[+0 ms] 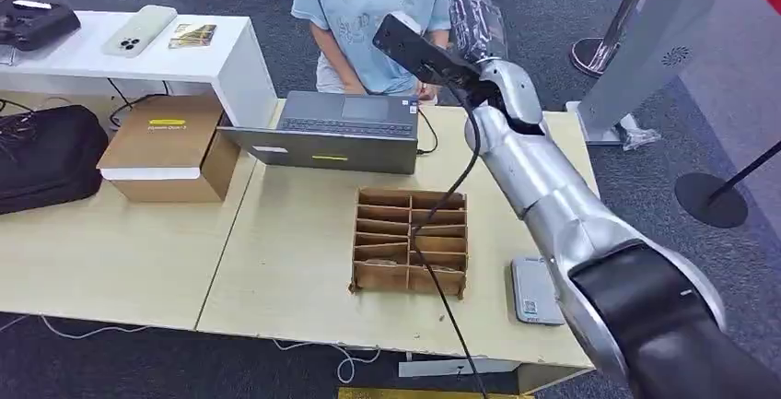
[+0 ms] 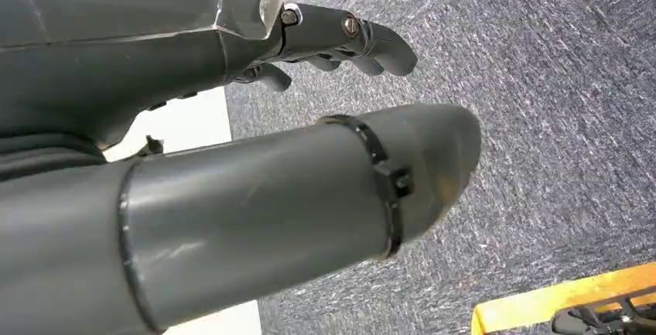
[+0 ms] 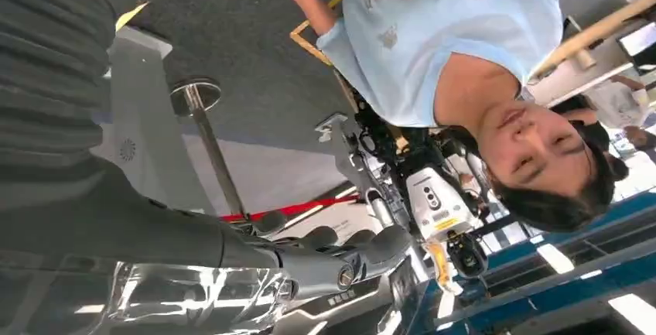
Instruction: Pass the card to the sensor for recognition and then transmit it.
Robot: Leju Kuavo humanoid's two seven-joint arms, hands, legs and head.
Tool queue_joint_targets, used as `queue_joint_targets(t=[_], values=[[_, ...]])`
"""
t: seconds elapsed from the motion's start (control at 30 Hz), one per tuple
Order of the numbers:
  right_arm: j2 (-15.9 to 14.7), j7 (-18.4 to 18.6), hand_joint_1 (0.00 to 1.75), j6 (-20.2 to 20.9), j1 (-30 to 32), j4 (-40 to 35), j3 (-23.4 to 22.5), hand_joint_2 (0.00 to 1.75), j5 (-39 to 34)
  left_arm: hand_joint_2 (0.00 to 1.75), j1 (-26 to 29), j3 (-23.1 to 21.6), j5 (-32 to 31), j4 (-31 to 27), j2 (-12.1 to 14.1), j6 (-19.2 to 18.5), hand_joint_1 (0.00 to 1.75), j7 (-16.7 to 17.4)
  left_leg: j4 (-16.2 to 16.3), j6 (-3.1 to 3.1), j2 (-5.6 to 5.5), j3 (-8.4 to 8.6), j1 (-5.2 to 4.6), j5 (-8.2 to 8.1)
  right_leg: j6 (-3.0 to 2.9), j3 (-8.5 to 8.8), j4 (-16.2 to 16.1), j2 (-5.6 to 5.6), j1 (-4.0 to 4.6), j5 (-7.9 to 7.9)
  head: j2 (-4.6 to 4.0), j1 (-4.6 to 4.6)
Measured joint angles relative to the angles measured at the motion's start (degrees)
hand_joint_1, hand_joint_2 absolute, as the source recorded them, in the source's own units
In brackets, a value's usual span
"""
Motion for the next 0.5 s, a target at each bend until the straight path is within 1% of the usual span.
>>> queue_joint_targets(t=[0.2, 0.5], values=[[0.46, 0.2, 0.0, -0.17, -1.05, 2.58, 0.26, 1.75, 0.04, 0.0, -0.01, 0.0, 0.0, 0.0, 0.02, 0.0, 0.0, 0.0, 0.01, 0.0, 0.0, 0.0, 0.0, 0.0, 0.0, 0.0, 0.0, 0.0, 0.0, 0.0, 0.0, 0.02], [0.87, 3.02, 0.0, -0.04, -3.68, 8.11, 0.28, 1.75, 0.94, 0.0, 0.02, 0.0, 0.44, 0.0, 0.24, 0.04, 0.0, 0.0, 0.0, 0.0, 0.0, 0.01, 0.0, 0.0, 0.0, 0.0, 0.0, 0.0, 0.0, 0.0, 0.0, 0.0]])
